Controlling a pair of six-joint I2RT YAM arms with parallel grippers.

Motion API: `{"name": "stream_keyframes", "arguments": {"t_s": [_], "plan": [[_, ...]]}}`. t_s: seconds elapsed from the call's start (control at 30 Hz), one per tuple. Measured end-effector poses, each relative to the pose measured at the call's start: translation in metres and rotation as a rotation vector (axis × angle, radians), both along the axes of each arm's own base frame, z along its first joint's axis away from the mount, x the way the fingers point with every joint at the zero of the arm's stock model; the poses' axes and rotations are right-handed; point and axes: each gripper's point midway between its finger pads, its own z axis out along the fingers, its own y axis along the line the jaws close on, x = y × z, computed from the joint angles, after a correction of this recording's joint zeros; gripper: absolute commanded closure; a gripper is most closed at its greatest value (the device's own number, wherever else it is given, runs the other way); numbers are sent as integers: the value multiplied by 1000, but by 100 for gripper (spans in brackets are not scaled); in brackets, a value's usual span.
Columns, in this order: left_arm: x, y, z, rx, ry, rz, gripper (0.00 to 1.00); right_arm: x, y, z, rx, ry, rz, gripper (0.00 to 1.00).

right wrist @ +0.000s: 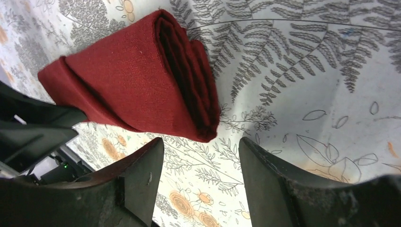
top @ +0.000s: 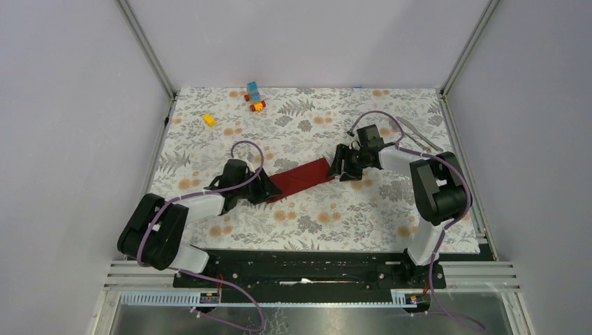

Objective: Fold the napkin into a case and place the utensils inside
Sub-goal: Rotate the smaller rectangle-folded napkin at the center of the board, then move the smaller rectangle folded napkin to the center of the board.

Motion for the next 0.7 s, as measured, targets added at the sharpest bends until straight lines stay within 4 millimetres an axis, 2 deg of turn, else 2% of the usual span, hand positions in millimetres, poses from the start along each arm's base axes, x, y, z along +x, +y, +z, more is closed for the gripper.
{"name": "stream_keyframes", "arguments": {"t_s": [0.1,0.2,0.33,0.4,0.47,0.6,0.7], "plan": [[9,18,1,-4,-14,70,46,-1,6,-3,28,5,17,37],[8,32,2,11,-22,108,45,1,16,-4,56,1,34,37],[-3,31,0,-9,-4,97,45,13,47,-3,111,3,68,37],[-15,28,-5,-37,21,97,44,27,70,-1,134,-6,90,37],[-25,24,-4,-74,18,102,41,44,101,0,157,-25,119,37],[-52,7,3,-123,17,46,36,78,178,6,197,-78,185,32],[-66,-5,15,-102,10,-39,35,103,233,19,230,-146,234,22]]}}
